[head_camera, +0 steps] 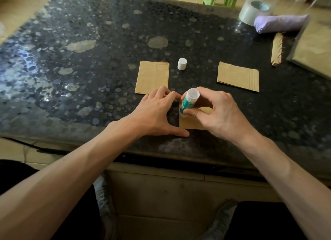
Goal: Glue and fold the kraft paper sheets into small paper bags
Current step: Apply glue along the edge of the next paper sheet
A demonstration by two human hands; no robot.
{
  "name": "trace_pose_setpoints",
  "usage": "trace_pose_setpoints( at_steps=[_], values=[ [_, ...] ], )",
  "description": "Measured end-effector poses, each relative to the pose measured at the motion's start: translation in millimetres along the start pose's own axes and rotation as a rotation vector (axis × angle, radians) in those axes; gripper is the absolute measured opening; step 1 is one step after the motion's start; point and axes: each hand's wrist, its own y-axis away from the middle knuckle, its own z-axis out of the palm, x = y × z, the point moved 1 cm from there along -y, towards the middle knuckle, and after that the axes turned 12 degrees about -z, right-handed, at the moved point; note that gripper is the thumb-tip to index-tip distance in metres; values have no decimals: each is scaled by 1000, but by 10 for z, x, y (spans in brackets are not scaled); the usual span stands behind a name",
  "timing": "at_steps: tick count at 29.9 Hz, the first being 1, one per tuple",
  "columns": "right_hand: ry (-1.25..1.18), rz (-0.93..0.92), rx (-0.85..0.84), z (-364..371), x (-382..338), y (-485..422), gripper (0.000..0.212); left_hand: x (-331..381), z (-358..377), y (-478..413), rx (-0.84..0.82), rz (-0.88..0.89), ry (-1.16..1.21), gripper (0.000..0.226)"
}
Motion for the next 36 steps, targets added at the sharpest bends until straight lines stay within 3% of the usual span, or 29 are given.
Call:
trace_pose_setpoints(
  at_steps=[9,16,36],
  values=[
    [-16,14,13,-4,13,35,33,12,-9,8,-13,-2,7,102],
    [-40,-5,32,-7,-3,64,35,2,-3,9,-14,-2,1,115],
    [-118,-30,-23,-44,-44,145,35,-2,16,-5,-7,4,7,109]
  ],
)
